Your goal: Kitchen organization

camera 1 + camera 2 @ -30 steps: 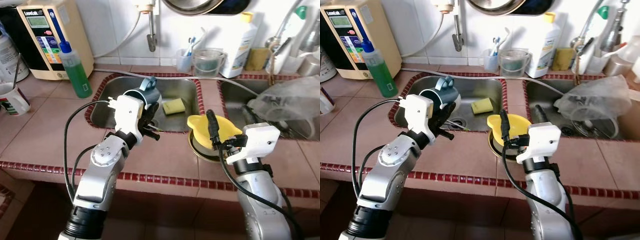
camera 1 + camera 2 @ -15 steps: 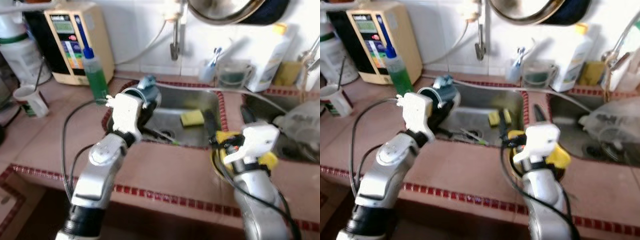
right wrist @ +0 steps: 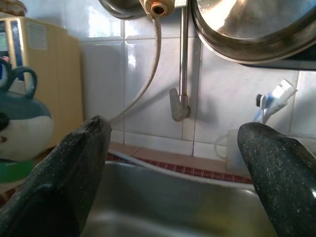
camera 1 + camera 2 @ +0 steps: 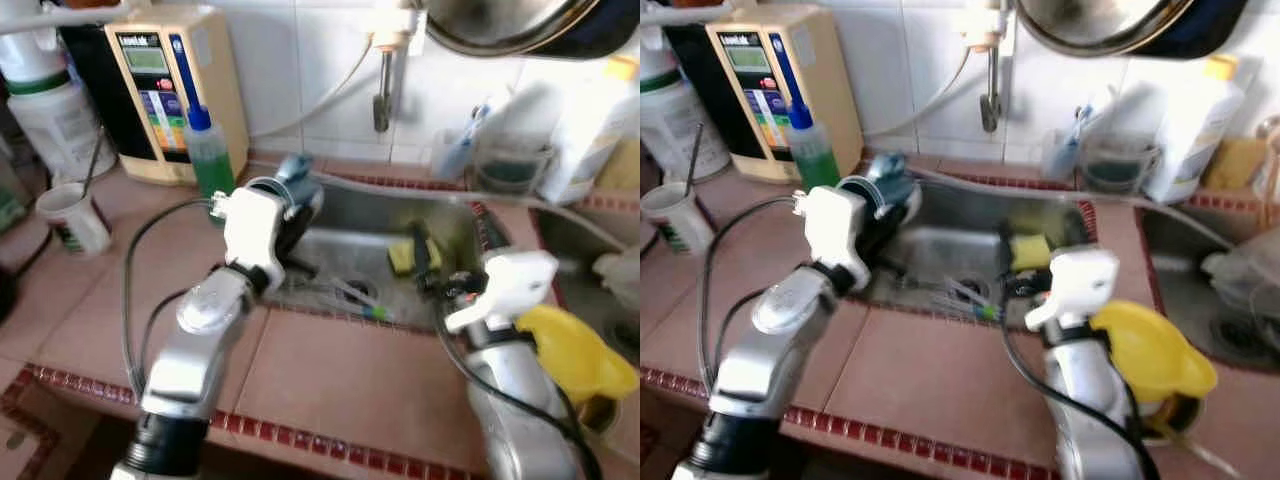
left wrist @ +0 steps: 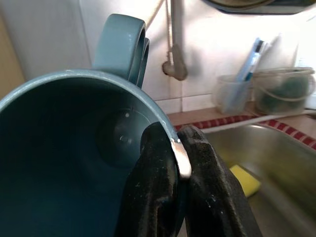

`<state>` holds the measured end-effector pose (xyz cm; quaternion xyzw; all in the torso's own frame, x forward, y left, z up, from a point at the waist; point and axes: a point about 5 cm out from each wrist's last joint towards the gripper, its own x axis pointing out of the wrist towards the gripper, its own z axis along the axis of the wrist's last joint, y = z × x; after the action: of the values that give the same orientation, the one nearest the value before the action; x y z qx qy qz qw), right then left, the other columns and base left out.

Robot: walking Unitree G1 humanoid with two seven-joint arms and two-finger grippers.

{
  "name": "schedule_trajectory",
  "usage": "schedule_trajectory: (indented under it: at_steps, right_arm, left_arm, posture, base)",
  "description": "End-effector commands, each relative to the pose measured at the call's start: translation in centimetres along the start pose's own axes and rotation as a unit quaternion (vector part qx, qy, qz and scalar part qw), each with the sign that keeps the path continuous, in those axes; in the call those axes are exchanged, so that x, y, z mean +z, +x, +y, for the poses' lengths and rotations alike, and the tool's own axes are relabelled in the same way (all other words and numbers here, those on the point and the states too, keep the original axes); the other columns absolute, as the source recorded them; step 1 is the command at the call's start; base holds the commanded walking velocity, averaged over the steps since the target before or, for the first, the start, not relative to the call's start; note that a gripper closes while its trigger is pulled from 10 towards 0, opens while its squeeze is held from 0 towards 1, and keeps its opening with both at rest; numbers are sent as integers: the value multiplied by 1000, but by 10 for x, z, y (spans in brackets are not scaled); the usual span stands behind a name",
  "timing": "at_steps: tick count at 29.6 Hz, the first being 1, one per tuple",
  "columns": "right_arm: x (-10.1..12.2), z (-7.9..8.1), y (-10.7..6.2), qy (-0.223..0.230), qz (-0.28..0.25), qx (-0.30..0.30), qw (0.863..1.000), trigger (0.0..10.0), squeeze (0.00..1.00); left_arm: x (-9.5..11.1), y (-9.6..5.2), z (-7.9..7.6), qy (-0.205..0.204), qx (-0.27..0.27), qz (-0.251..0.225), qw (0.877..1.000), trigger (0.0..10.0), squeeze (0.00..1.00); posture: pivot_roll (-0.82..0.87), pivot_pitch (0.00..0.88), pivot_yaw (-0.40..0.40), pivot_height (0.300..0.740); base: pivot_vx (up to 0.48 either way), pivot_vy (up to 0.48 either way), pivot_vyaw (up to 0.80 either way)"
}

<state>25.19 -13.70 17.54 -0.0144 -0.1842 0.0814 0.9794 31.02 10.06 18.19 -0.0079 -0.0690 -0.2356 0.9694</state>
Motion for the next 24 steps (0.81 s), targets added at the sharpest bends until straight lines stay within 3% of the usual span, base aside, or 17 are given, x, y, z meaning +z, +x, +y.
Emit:
schedule_trajectory:
  at_steps: [1,8,9,10,11,12,24]
  right_arm:
    - [3,-5,-1,-6,-5,-8,1000,10000,0]
    - [3,-5,0,-6,-5,-8,1000,10000,0]
    - [6,1,-17,0,27,12,1000,10000,0]
    - [6,1,-17,0,27,12,1000,10000,0]
    - [12,9,-38,14,66,39,997,10000,0]
    - [13,10,-42,15,73,45,996,10000,0]
    - [17,13,-44,14,81,50,995,10000,0]
  left_arm:
    - [6,4,-9,3,-16,-12,1000,10000,0]
    - [6,4,-9,3,-17,-13,1000,10000,0]
    - [0,12,-12,23,-48,4,999,10000,0]
    - [0,12,-12,23,-48,4,999,10000,0]
    - [-7,20,-16,51,-85,28,995,10000,0]
    - [-9,22,-16,57,-92,32,994,10000,0]
    - [-6,24,-16,56,-97,16,994,10000,0]
  posture:
    - [-161,26,62,711]
    - [-161,27,63,711]
    - [-246,91,76,711]
    - [-246,91,76,711]
    - [-256,94,79,711]
    - [-258,95,81,711]
    - [-254,85,77,711]
  base:
    - [330,0,0]
    - [330,0,0]
    - [0,0,0]
    - [0,0,0]
    - [0,0,0]
    - [0,0,0]
    - [0,0,0]
